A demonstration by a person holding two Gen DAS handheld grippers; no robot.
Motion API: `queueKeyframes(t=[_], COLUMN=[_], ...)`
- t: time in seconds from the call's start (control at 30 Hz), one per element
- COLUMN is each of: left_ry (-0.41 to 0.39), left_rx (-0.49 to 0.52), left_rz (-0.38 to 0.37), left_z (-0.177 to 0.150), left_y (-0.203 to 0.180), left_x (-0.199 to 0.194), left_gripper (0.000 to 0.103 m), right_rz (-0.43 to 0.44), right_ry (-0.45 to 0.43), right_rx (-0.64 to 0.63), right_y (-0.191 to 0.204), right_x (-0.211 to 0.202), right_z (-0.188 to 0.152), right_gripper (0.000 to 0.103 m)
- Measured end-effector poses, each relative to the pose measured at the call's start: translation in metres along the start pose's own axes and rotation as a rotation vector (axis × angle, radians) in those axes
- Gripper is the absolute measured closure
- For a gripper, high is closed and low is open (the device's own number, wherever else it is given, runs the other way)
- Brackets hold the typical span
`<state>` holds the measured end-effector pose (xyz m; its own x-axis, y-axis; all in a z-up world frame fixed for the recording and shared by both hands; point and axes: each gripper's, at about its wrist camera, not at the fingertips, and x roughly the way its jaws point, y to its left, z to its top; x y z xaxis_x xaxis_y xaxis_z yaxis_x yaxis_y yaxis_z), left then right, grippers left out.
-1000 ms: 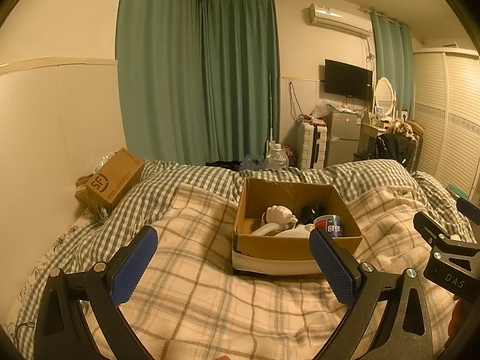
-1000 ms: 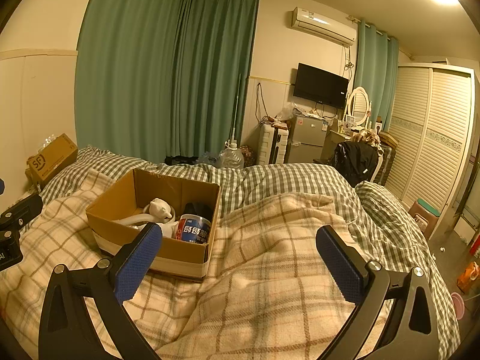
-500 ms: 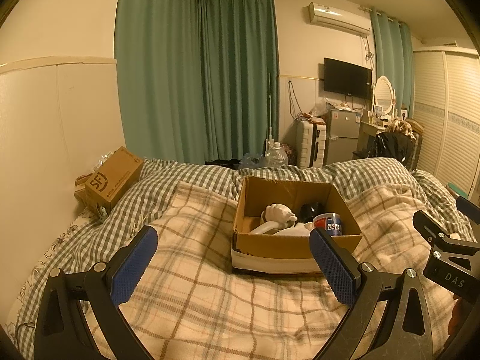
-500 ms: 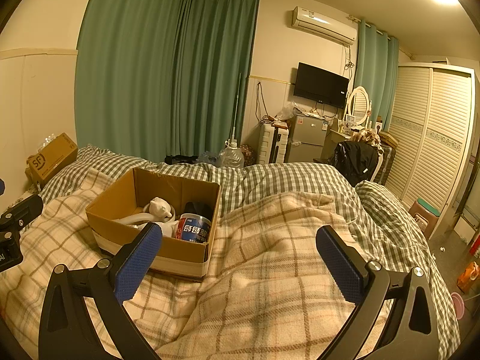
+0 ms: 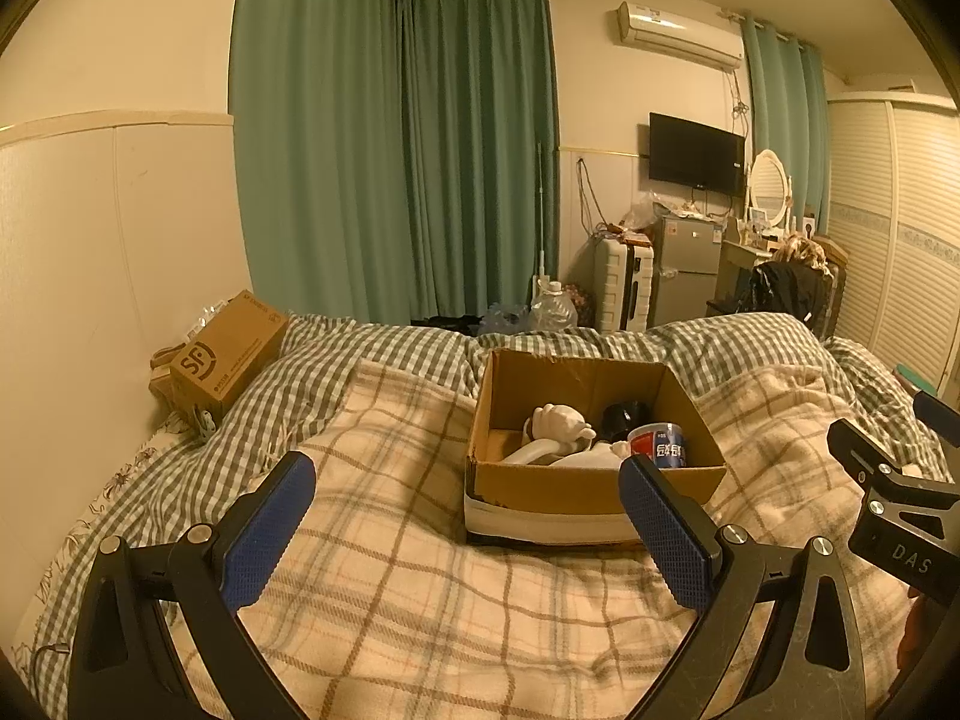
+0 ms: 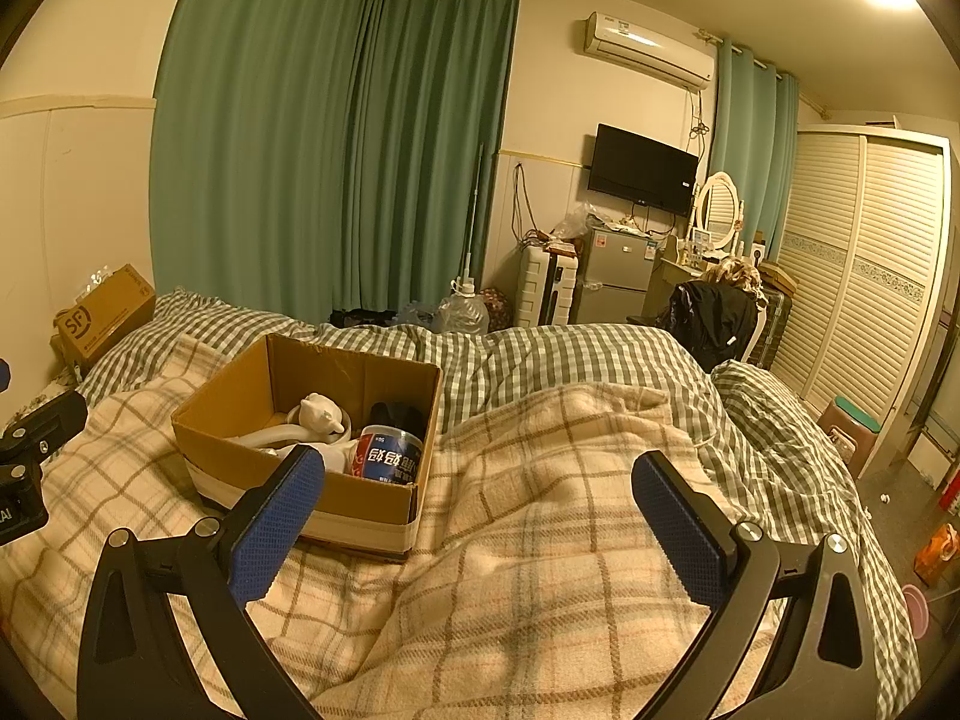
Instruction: Organize objects
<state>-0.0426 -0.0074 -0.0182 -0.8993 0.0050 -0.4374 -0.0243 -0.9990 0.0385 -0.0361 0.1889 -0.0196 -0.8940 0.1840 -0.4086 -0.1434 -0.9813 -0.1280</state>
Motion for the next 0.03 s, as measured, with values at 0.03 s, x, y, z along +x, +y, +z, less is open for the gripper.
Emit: queueKeyframes(t=[0.03], left_ry=[0.001], left_rx=[-0.001], left_rz=[0.001], left_z=[0.0004], left_y=[0.0000], left_x=[0.0005], left_gripper=[0.000], right_rz=[0.000], right_ry=[0.000], right_rx=[0.000], right_y=[-0.0001], right_x=[-0.0001], right_z=[0.0001], right_gripper=[0.000])
